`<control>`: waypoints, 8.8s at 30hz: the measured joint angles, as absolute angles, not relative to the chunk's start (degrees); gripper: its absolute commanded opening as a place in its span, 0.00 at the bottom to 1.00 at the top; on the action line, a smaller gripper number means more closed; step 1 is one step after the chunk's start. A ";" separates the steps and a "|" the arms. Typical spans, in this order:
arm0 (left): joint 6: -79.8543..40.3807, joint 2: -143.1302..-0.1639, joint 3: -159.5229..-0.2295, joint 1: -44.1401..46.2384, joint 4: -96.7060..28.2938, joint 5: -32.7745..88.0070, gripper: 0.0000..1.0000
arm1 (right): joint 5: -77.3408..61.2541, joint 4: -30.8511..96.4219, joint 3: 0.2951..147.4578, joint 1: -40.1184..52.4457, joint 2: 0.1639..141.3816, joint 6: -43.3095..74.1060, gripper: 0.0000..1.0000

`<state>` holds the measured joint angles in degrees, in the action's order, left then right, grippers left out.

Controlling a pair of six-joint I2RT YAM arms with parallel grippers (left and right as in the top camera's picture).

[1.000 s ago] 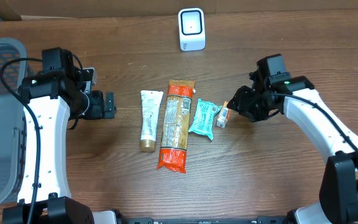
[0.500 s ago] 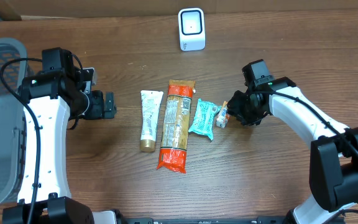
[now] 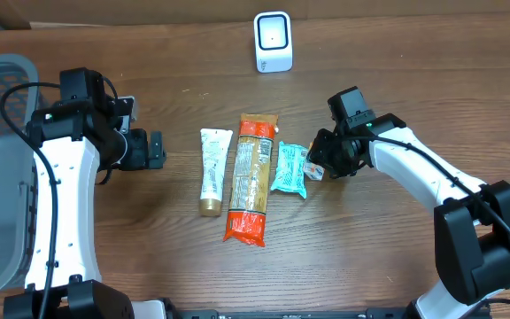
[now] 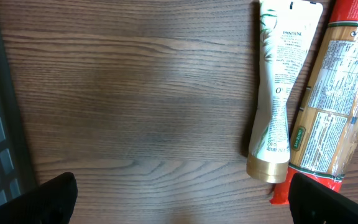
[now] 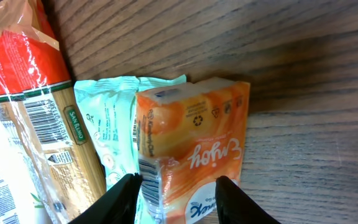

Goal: Scan the item barcode
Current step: 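Grasp the orange box with the right gripper, then lift the orange box and pull it right, away from the packet, then carry the orange box up toward the scanner with the right gripper, then hold the orange box in front of the white scanner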

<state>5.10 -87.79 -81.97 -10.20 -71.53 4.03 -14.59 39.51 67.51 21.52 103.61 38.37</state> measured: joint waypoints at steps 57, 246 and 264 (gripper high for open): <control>5.10 -87.79 -81.97 -10.20 -71.55 4.03 1.00 | -20.97 40.84 67.51 11.79 103.55 31.38 0.58; 5.10 -87.79 -81.87 -10.20 -71.55 4.03 0.99 | -44.40 47.22 88.07 8.75 110.13 20.67 0.04; 5.10 -87.79 -81.87 -10.20 -71.53 4.01 1.00 | 26.04 27.59 113.30 30.55 114.28 -6.55 0.04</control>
<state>5.10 -87.79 -81.87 -10.20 -71.53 4.01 26.04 27.59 113.30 30.55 114.28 -6.55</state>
